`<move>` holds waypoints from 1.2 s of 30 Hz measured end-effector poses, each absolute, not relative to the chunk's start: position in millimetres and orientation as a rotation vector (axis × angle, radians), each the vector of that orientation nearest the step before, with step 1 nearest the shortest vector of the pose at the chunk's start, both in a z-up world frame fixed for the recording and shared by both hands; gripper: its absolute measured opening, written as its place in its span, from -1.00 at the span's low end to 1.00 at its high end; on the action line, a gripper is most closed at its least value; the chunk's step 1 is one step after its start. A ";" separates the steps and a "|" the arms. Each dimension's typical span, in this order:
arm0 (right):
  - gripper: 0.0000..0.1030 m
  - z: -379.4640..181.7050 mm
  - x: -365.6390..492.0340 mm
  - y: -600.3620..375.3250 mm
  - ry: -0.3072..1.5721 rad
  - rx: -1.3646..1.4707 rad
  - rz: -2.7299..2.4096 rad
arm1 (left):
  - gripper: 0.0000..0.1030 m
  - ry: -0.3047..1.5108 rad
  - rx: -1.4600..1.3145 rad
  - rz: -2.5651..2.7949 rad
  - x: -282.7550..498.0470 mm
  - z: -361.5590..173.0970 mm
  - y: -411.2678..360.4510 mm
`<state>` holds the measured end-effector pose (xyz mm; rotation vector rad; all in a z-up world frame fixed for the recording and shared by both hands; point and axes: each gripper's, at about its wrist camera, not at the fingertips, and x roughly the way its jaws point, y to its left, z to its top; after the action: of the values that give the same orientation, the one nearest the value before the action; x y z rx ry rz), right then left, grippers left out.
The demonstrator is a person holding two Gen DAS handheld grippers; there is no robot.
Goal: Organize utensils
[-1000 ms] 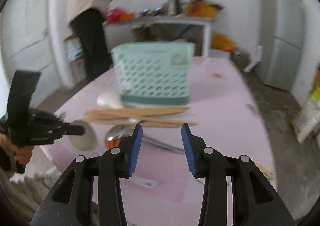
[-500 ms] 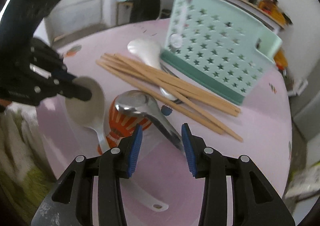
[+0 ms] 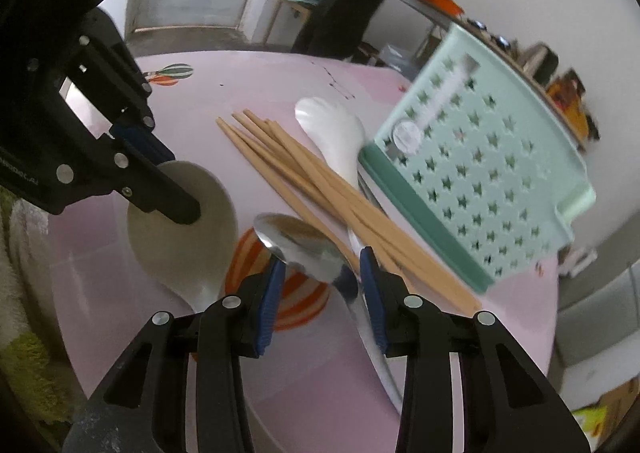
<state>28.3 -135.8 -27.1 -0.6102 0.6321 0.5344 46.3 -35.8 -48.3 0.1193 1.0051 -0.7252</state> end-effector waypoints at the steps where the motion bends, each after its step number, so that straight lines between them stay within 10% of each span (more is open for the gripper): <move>1: -0.56 -27.1 26.6 -132.6 0.618 -0.630 0.525 | -0.83 1.005 0.119 -0.725 46.0 -48.6 -36.1; 6: -0.96 -19.8 29.2 -136.7 0.574 -0.635 0.486 | -0.83 1.003 0.119 -0.723 45.8 -49.8 -36.9; 36: -0.97 27.0 -18.0 -252.8 0.477 0.051 -0.091 | -0.51 1.049 0.133 -0.647 42.3 -51.0 -46.3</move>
<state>-18.0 -252.8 27.0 0.0509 0.4775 -0.0914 42.3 -46.3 -51.0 0.1332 1.0491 -0.6468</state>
